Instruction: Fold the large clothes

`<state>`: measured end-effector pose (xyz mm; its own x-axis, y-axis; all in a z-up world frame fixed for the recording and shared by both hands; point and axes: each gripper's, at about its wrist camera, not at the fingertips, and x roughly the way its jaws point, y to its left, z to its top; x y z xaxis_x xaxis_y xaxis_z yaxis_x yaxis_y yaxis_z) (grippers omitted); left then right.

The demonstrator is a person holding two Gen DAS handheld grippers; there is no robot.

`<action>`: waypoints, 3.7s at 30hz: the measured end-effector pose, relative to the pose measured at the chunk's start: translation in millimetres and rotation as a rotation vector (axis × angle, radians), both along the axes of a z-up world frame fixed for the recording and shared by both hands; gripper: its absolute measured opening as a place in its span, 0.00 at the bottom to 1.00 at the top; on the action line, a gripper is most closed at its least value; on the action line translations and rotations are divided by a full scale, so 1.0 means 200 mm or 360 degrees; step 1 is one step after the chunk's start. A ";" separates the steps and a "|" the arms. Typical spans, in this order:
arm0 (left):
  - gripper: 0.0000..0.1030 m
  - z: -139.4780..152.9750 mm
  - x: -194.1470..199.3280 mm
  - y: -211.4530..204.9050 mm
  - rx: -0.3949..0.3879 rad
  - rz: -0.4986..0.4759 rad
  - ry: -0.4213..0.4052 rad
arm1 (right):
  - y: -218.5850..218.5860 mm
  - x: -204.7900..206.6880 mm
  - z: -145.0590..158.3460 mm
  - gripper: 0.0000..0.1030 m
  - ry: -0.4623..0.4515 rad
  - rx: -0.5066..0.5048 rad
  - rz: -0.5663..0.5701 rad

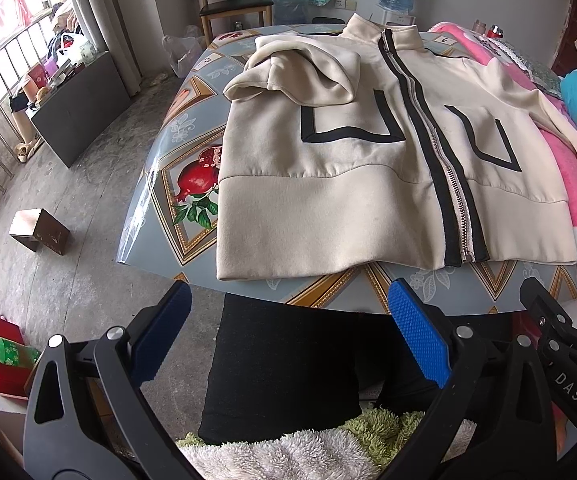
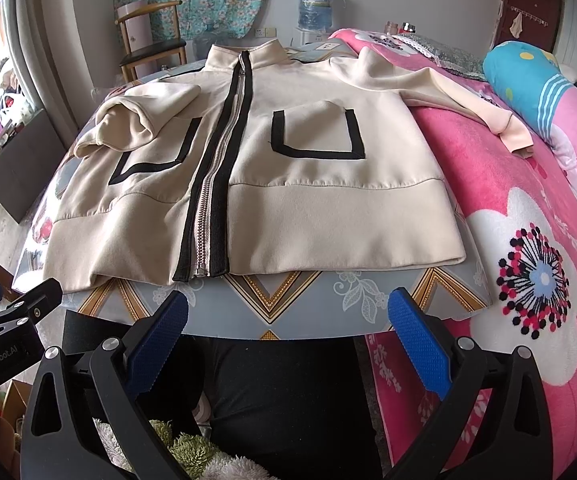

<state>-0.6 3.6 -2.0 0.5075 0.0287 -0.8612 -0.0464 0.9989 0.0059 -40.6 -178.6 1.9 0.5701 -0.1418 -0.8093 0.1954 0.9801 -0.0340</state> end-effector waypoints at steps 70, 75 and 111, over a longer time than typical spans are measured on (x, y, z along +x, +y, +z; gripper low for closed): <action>0.93 -0.33 0.96 0.13 -0.0026 -0.0325 0.0065 | 0.04 1.18 -0.21 0.95 0.0253 0.0168 0.0652; 0.93 -0.33 0.96 0.14 -0.0036 -0.0341 0.0052 | 0.22 1.26 -0.01 0.95 0.0080 0.0321 0.0879; 0.29 -0.26 0.98 0.37 0.0086 -0.0172 -0.0084 | 1.01 1.35 0.43 0.10 -0.0339 -0.0465 0.1608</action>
